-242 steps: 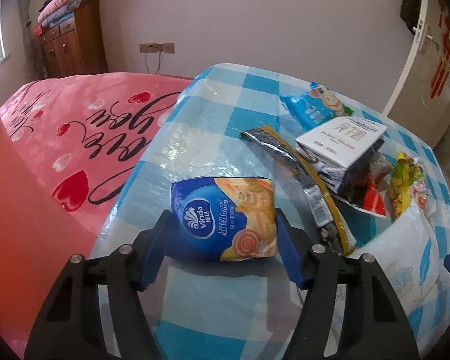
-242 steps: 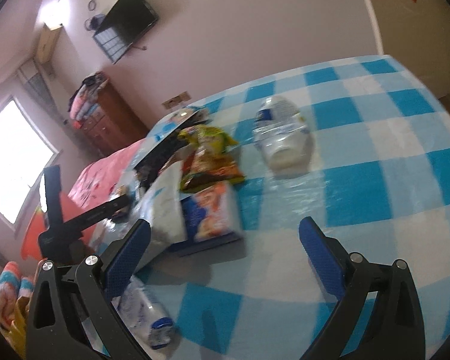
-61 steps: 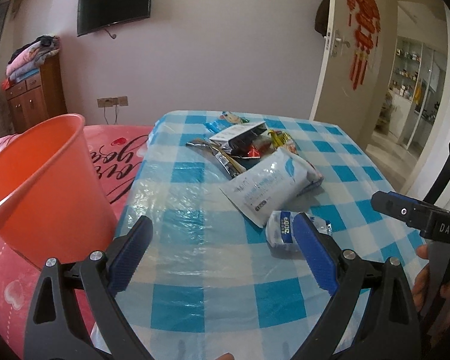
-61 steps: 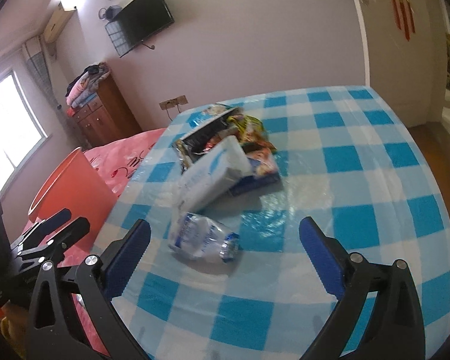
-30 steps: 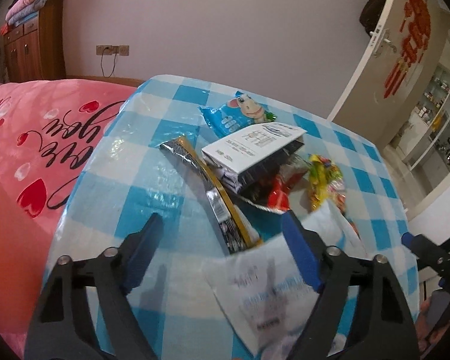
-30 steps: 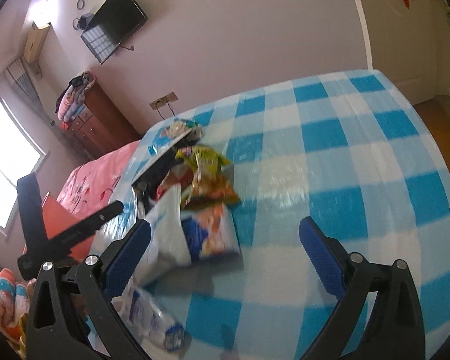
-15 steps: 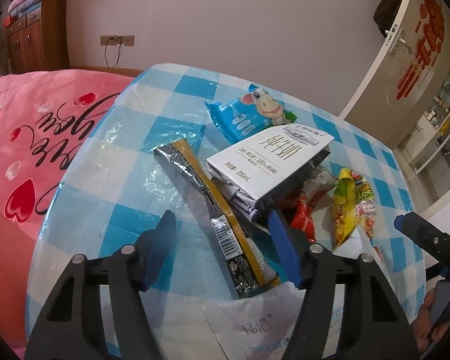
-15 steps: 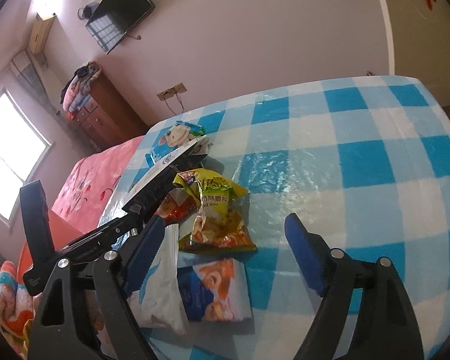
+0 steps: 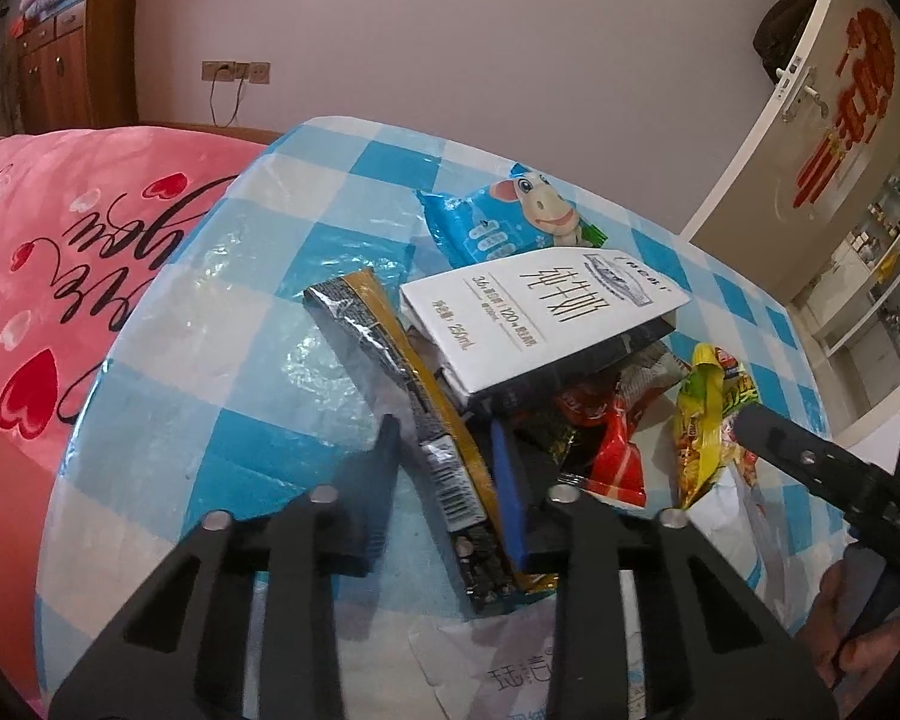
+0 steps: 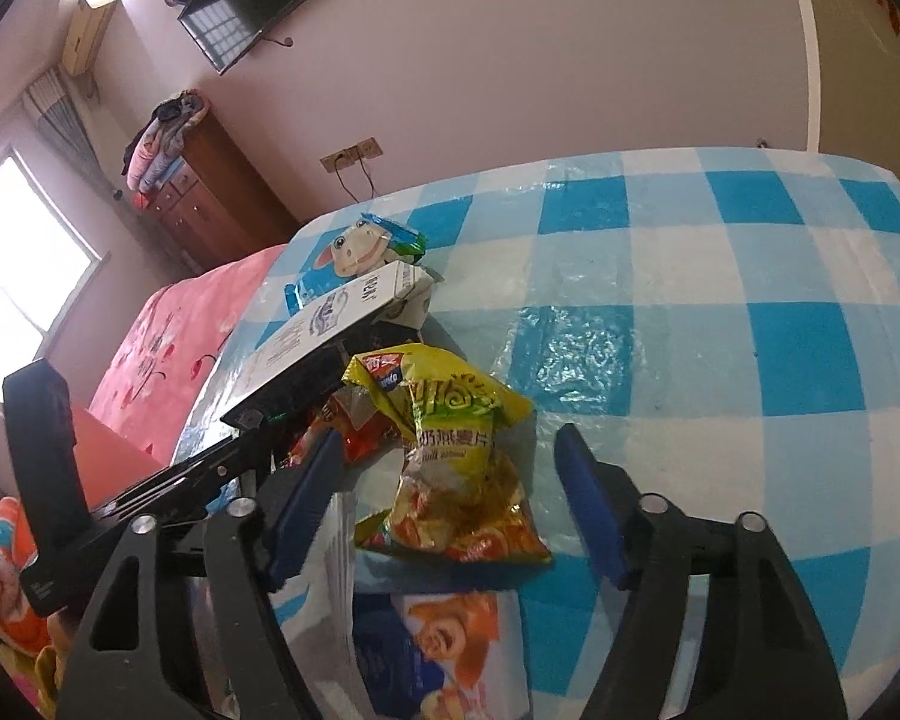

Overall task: Collect trash
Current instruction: 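Grasp the long brown snack wrapper with the left gripper while the right grasps the yellow snack bag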

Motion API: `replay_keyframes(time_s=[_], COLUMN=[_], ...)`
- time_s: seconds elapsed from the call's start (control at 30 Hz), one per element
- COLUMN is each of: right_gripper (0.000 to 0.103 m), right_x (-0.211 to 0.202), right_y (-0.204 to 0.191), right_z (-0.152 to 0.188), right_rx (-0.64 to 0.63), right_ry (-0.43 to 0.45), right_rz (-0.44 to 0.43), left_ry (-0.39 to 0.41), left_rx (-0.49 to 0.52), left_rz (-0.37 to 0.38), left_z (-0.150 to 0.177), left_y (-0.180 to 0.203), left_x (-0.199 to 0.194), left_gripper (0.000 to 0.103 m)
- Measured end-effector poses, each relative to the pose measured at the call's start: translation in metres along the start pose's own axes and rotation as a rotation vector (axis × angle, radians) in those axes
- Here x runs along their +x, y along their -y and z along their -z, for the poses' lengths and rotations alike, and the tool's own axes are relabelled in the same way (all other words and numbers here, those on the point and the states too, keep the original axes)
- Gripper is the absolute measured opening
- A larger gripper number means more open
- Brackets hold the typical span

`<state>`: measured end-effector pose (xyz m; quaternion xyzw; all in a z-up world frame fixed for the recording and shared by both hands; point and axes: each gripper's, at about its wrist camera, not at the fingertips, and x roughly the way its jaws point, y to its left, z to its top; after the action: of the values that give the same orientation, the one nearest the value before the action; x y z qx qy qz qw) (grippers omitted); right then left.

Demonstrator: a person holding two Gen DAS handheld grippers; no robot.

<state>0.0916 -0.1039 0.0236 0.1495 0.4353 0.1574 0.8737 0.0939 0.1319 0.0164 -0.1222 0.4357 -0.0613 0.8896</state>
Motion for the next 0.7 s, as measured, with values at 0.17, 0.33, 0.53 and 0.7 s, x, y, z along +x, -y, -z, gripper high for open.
replay_keyframes(time_s=[0.17, 0.33, 0.53, 0.7], right_gripper=[0.06, 0.054, 0.042, 0.039], right_x=[0.008, 0.014, 0.013, 0.008], right_y=[0.002, 0.005, 0.008, 0.009], right_z=[0.0, 0.001, 0.002, 0.005], right_rx=[-0.006, -0.006, 0.009, 0.023], right_ry=[-0.008, -0.012, 0.001, 0.023], right_rz=[0.022, 0.034, 0.017, 0.025], left_ry=[0.008, 0.015, 0.021, 0.028], left_rx=[-0.013, -0.024, -0.036, -0.033], left_rz=[0.001, -0.003, -0.001, 0.01], left_z=[0.0, 0.001, 0.004, 0.009], left_y=[-0.002, -0.006, -0.012, -0.014], left_x=[-0.001, -0.004, -0.011, -0.019], left_gripper=[0.024, 0.023, 0.019, 0.016])
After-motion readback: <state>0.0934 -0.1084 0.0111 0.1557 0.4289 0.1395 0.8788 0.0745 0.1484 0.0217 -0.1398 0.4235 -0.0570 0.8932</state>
